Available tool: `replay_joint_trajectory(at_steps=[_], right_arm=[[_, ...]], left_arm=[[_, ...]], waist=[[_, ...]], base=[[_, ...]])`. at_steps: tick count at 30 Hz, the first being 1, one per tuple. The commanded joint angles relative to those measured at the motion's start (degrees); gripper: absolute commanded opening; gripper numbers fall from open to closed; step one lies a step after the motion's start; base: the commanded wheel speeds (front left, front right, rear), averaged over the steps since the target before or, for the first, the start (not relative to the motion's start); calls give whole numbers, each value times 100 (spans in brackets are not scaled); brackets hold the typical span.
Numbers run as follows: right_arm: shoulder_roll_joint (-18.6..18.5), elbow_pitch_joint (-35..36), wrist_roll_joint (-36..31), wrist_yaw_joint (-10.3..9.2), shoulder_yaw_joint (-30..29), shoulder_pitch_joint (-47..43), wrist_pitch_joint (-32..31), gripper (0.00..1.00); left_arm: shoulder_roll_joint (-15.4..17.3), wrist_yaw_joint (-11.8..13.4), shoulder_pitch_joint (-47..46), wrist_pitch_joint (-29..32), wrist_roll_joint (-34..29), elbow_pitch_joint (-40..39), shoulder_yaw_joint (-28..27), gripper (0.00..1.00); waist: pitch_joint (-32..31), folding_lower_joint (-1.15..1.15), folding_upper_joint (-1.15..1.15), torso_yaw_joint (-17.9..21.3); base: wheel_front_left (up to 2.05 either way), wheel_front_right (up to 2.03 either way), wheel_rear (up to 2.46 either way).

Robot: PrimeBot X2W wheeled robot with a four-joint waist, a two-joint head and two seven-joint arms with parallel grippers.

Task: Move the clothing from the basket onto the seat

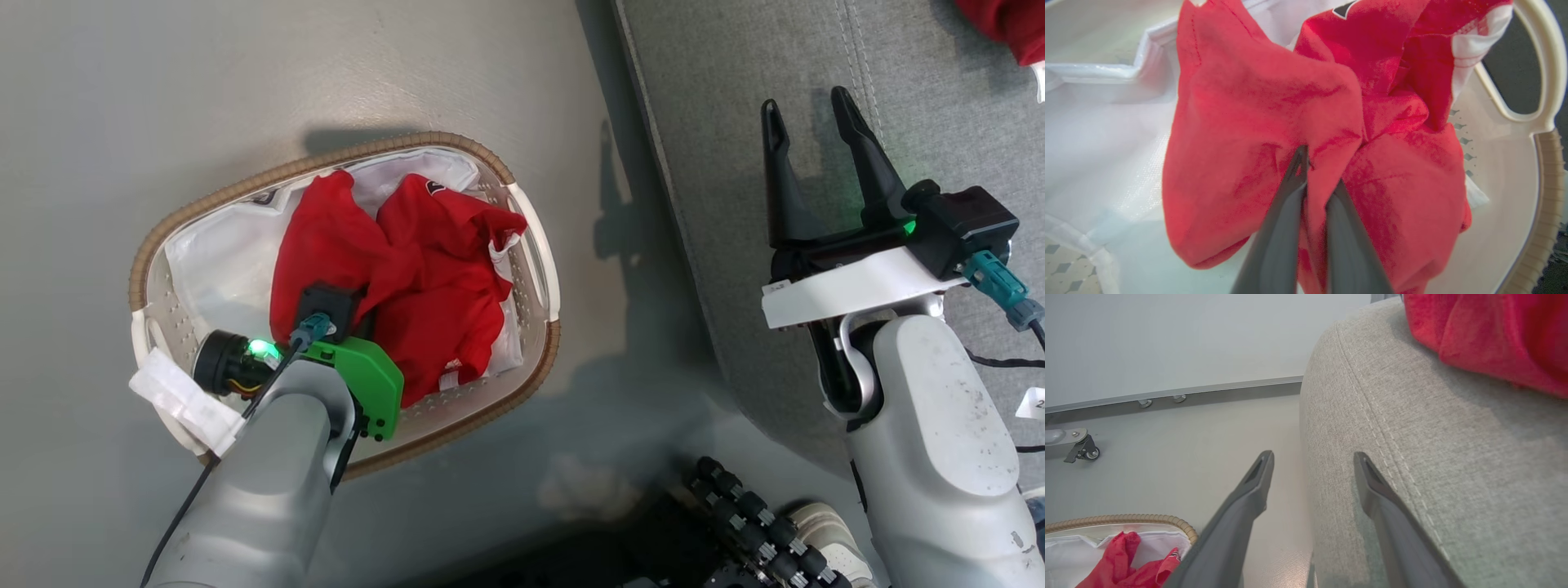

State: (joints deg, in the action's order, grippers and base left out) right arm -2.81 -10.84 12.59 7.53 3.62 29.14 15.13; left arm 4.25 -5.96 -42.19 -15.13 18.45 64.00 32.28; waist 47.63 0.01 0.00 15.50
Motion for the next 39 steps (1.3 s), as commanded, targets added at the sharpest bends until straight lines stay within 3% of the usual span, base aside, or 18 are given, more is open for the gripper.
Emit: replay_joint_trajectory(at_steps=[1, 9, 23, 33, 39], right_arm=[[-15, -24, 1, -8, -12, 72, 3, 100], [-16, -120, -149, -8, -74, -60, 3, 100], [-19, -384, -599, -8, -297, -653, 3, 100], [-19, -606, -786, -8, -292, -1270, 3, 100], [-17, -723, -826, -8, -174, -1644, 3, 100]], left_arm=[[42, 43, -44, -2, 36, -36, -24, 0], [34, 14, 261, -3, 15, -510, -198, 0], [34, -109, 1091, -4, -318, -2019, -435, 0], [316, -158, 1367, -4, -587, -3057, -335, 0], [528, -162, 1230, -4, -445, -3476, 17, 0]], waist=[[-51, -1, 0, -38], [-521, -1, 0, -213], [-2122, -1, 0, -723], [-3382, -1, 0, -988], [-4073, -1, 0, -1086]], base=[[0, 0, 0], [0, 0, 0], [0, 0, 0], [0, 0, 0], [0, 0, 0]])
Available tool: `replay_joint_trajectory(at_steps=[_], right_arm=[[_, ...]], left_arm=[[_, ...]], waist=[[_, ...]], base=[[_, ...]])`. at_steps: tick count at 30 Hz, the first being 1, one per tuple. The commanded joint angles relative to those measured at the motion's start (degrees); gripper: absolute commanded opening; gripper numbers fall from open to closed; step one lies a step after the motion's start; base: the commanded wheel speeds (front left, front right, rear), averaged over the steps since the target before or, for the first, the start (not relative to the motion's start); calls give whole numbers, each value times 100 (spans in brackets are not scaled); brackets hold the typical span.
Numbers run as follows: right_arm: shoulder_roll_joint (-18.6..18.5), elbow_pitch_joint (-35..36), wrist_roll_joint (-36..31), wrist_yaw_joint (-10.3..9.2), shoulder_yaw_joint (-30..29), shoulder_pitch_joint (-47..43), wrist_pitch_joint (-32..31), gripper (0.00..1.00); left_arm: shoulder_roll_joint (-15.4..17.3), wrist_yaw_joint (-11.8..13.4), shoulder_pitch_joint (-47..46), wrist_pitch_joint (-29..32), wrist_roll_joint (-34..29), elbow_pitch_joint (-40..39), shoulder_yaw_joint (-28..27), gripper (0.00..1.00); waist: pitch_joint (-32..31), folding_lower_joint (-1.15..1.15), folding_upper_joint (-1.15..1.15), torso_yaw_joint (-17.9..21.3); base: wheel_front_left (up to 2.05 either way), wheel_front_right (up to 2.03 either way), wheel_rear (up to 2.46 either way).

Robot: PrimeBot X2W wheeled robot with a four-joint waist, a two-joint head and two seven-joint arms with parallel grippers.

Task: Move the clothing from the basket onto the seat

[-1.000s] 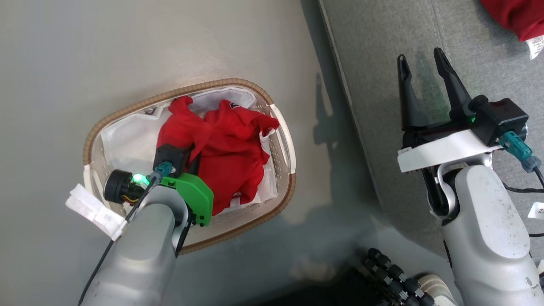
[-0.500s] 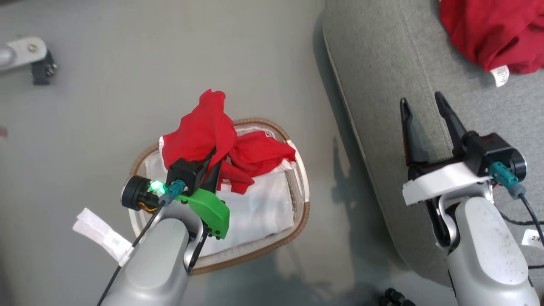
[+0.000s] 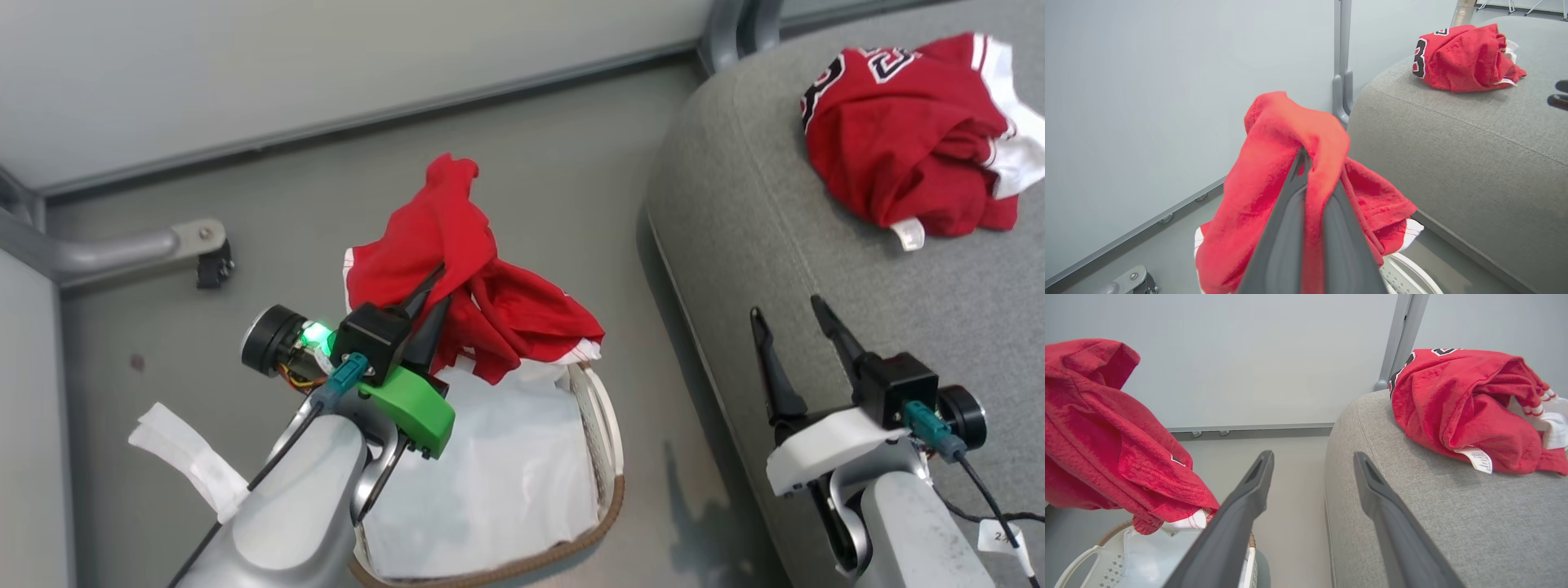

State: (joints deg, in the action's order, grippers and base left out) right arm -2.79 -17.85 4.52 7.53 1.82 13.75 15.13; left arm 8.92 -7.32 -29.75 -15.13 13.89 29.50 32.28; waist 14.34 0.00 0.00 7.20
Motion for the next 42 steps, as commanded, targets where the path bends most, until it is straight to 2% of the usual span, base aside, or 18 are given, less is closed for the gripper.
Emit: replay_joint_trajectory(at_steps=[1, 7, 12, 21, 28, 34, 35, 36, 38, 39, 40, 42], right_arm=[[-21, -38, -21, -8, 43, -149, 3, 100], [-21, -94, 52, -8, 320, -332, 2, 100], [-20, -2, 207, -8, 650, -253, 3, 100], [-21, 147, 471, -8, 1572, 154, 2, 100], [-21, -489, 396, -8, 2282, 710, 3, 100], [-21, -992, 532, -8, 2616, 1101, 2, 100], [-21, -1022, 565, -8, 2636, 1140, 3, 85], [-21, -1052, 603, -8, 2652, 1173, 3, 43], [-21, -1085, 647, -8, 2685, 1200, 3, 20], [-21, -1090, 664, -8, 2694, 1211, 2, 5], [-21, -1092, 667, -8, 2696, 1221, 3, 0], [-21, -1076, 664, -8, 2658, 1225, 2, 0]], left_arm=[[116, -25, -84, -4, 45, -97, 56, 0], [362, -23, -402, -3, 254, -295, 368, 0], [491, -23, -708, -3, 411, -338, 570, 0], [475, -23, -1068, -4, 586, -364, 921, 0], [394, -23, -1287, -3, 670, -534, 1213, 0], [367, -23, -1333, -3, 794, -796, 1465, 0], [368, -23, -1320, -3, 819, -822, 1490, 0], [373, -23, -1302, -3, 842, -851, 1512, 0], [391, -23, -1250, -3, 879, -893, 1532, 0], [402, -23, -1216, -3, 895, -902, 1535, 0], [416, -23, -1174, -3, 903, -905, 1533, 0], [419, -20, -1093, -3, 945, -893, 1499, 0]], waist=[[-839, 0, 0, -268], [-1318, 0, 0, -324], [-1455, 0, 0, -364], [-1535, 0, 0, -498], [-1554, 0, 0, -681], [-1581, 0, 0, -796], [-1584, 0, 0, -807], [-1586, 0, 0, -817], [-1586, 0, 0, -823], [-1584, 0, 0, -822], [-1582, 0, 0, -819], [-1573, 0, 0, -803]], base=[[0, 0, 0], [0, 0, 0], [0, 0, 0], [0, 0, 0], [0, 0, 0], [0, 0, 0], [0, 0, 0], [0, 0, 0], [0, 0, 0], [0, 0, 0], [0, 0, 0], [0, 0, 0]])
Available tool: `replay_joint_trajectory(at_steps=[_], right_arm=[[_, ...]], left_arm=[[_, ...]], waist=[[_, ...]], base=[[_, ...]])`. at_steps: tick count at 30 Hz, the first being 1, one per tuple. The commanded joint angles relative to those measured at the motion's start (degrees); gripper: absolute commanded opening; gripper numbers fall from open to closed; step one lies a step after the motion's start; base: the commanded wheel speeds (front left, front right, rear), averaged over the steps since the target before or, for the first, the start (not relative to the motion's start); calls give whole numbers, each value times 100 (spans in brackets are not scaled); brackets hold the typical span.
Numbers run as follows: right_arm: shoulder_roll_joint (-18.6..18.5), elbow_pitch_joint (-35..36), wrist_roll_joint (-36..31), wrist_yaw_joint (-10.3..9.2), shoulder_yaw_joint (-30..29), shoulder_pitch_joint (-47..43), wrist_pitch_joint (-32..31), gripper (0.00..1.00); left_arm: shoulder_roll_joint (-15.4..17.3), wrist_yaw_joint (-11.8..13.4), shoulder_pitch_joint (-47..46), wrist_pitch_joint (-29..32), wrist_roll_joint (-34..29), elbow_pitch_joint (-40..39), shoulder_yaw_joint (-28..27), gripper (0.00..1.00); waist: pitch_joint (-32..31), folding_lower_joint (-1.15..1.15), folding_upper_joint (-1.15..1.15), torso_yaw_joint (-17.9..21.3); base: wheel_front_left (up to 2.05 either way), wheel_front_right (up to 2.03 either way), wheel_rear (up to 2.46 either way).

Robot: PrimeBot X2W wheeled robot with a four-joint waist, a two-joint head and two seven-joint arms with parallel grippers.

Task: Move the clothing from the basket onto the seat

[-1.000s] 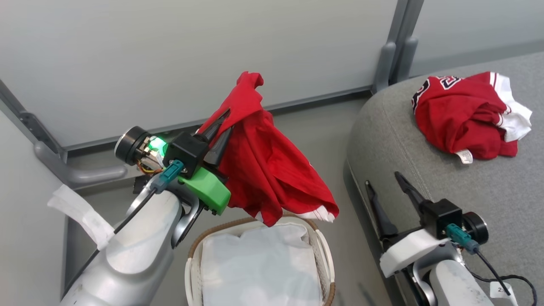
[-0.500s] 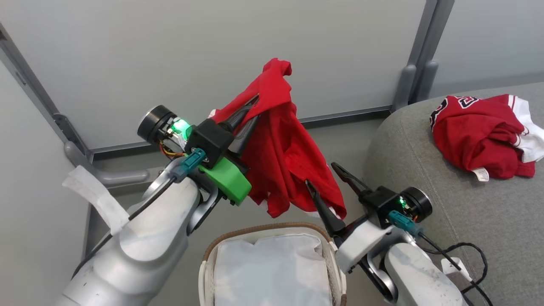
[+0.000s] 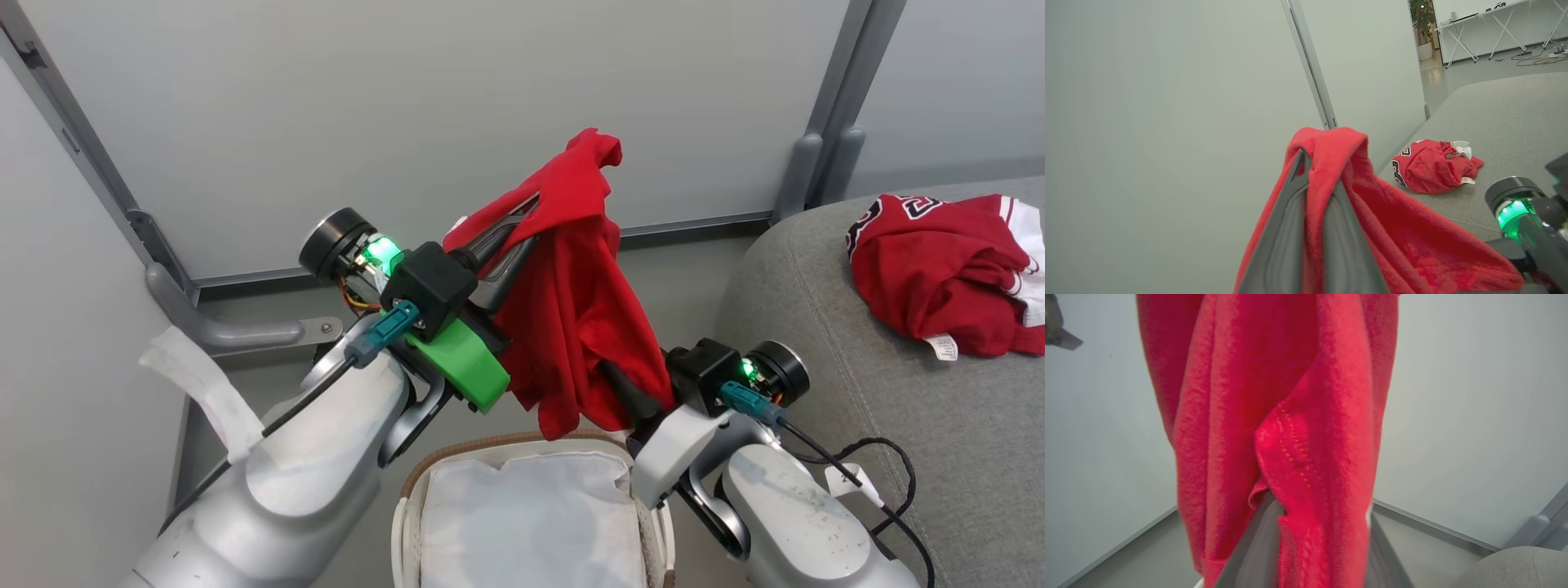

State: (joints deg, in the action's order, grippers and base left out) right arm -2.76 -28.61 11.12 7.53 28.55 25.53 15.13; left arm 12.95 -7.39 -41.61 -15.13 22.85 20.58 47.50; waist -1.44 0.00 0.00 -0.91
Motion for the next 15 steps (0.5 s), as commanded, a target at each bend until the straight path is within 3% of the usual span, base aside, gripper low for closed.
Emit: replay_joint_trajectory(at_steps=[1, 11, 14, 15], right_arm=[[-24, 13, -7, -8, -41, 45, 2, 0], [-23, 114, -137, -8, -383, -33, 3, 0], [-23, 143, -181, -8, -529, -58, 3, 0], [-23, 157, -204, -8, -600, -62, 3, 0]], left_arm=[[18, 1, 128, -3, 62, 3, -49, 0], [-116, 94, 606, -3, 194, -22, -332, 0], [-195, 124, 778, -3, 219, -43, -455, 50], [-221, 123, 861, -3, 226, -35, -504, 90]], waist=[[11, 0, 0, 21], [76, 0, 0, 125], [96, 0, 0, 154], [106, 0, 0, 171]], base=[[0, 0, 0], [0, 0, 0], [0, 0, 0], [0, 0, 0]])
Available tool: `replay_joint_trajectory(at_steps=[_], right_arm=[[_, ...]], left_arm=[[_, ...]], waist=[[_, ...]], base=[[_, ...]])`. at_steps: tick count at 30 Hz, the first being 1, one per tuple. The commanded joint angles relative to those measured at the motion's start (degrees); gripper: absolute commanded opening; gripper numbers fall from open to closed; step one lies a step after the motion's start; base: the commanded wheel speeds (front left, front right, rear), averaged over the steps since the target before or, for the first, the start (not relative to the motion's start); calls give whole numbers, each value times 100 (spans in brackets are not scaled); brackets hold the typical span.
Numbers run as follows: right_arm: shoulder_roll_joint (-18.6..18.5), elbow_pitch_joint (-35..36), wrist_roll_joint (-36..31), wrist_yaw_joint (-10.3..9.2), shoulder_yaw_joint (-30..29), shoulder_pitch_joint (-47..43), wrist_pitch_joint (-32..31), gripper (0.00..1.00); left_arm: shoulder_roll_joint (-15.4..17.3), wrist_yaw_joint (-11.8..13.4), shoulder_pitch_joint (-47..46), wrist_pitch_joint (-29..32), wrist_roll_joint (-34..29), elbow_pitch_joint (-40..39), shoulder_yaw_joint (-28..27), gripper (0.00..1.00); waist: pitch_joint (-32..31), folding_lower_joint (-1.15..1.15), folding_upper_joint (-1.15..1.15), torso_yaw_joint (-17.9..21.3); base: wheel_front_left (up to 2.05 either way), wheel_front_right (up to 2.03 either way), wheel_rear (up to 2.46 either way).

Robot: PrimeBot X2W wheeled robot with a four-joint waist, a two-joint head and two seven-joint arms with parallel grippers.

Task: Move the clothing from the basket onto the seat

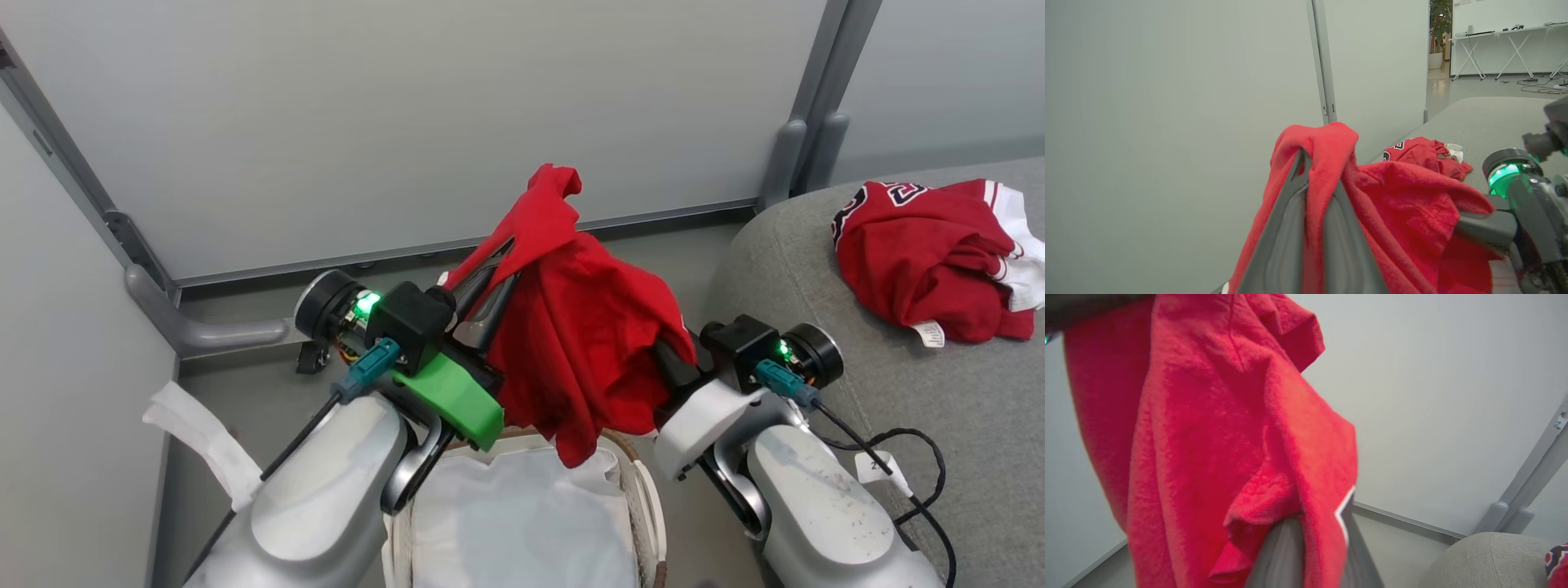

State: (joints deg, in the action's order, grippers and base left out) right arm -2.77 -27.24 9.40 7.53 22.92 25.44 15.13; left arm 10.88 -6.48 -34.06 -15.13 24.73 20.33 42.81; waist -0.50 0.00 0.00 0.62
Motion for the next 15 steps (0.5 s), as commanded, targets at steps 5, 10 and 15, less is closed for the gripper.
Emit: replay_joint_trajectory(at_steps=[5, 10, 15], right_arm=[[-22, 71, -183, -8, -374, -61, 3, 0], [-23, 113, -386, -8, -800, -113, 3, 0], [-57, 189, -572, -8, -1211, -219, 3, 0]], left_arm=[[-140, 5, 488, -2, 81, 134, -221, 100], [-245, -34, 851, -2, 15, 406, -314, 100], [-379, -57, 1172, -2, -41, 617, -461, 100]], waist=[[60, 0, 0, 158], [120, 0, 0, 406], [175, 0, 0, 671]], base=[[0, 0, 0], [0, 0, 0], [0, 0, 0]])
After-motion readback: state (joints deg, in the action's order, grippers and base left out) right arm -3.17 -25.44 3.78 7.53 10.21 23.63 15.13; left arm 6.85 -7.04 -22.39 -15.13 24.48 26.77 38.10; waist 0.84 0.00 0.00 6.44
